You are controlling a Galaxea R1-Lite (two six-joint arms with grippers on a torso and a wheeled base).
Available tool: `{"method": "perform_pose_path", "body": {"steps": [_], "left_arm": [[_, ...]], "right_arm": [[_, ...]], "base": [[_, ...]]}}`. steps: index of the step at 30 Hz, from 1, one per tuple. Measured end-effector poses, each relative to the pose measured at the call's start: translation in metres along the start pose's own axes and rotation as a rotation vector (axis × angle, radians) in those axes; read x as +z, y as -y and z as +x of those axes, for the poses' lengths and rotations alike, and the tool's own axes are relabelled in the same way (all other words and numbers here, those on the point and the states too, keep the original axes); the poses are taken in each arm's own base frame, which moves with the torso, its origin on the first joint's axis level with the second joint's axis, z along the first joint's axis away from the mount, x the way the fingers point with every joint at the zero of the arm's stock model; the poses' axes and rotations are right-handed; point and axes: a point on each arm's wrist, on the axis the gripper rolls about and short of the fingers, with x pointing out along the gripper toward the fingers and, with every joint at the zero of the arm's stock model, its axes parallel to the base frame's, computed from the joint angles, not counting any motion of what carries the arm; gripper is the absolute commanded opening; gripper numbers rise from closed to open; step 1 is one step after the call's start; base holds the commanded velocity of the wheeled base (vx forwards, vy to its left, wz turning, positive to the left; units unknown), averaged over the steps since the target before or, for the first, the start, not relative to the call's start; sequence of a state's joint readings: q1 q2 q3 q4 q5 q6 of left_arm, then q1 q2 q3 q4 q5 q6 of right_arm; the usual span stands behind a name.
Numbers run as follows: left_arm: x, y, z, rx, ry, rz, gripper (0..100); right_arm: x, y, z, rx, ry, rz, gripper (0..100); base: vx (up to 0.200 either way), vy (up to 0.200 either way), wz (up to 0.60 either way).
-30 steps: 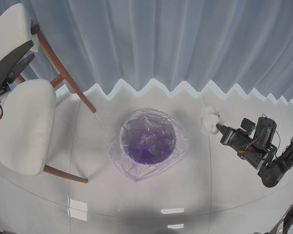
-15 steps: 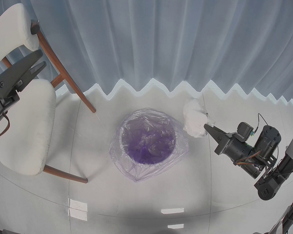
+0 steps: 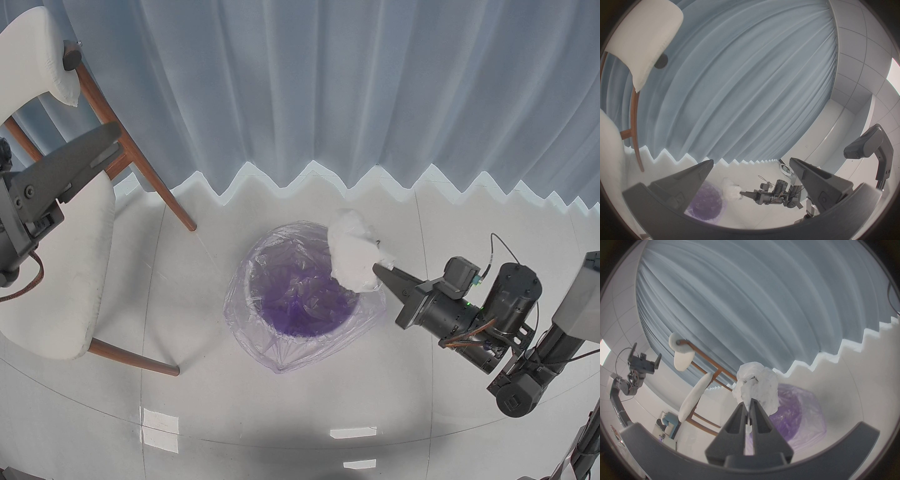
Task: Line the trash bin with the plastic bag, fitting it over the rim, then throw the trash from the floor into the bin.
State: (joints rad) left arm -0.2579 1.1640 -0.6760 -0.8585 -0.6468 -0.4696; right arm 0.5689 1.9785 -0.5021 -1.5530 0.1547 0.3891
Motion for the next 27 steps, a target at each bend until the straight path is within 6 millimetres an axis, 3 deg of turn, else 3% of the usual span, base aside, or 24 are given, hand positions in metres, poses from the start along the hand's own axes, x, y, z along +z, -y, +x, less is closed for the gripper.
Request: {"method": "perform_pose_path", "body": {"steps": [13,27], "left_arm": [[-0.023,0.008,0.012,-0.060,-0.062,-0.026,100],[-0.027,0.007,0.014,-0.050,-0.069,0.002,100]], "right_arm": [[-0.045,0.001,0.028,0.011,-0.099,0.037,0],[-0.053,-0.007,0.068,0.011,-0.004,0.070,0]], "base": [[0.000,0.000,0.00],[0.000,0.000,0.00]]}}
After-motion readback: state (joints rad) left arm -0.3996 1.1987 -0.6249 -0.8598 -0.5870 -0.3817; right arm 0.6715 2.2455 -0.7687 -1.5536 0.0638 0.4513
